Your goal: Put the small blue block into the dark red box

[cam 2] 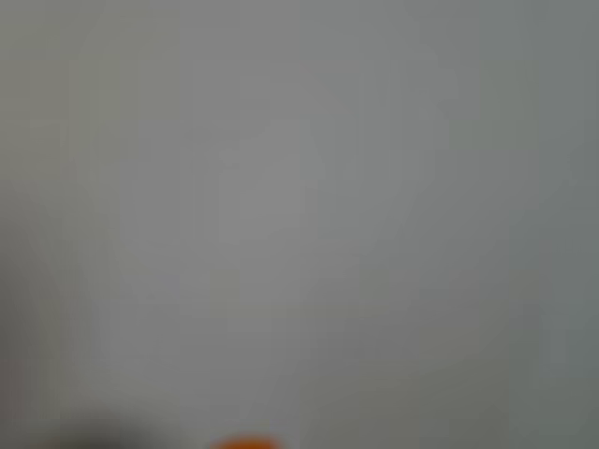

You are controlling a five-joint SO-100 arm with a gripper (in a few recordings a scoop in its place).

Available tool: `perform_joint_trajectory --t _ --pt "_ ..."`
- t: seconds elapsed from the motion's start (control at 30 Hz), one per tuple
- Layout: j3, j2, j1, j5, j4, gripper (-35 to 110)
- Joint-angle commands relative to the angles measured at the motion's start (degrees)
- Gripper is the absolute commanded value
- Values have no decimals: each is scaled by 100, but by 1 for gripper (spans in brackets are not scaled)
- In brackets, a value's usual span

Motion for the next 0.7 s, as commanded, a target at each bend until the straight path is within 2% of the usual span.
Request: perform_joint_trajectory --t 0.0,0.23,0.5,0.67 --pt "26 35 -9 26 97 0" --pt "26 53 -26 229 97 3" --pt "-114 53 299 3059 -9 14" --pt "-721 9 1063 4192 -237 10"
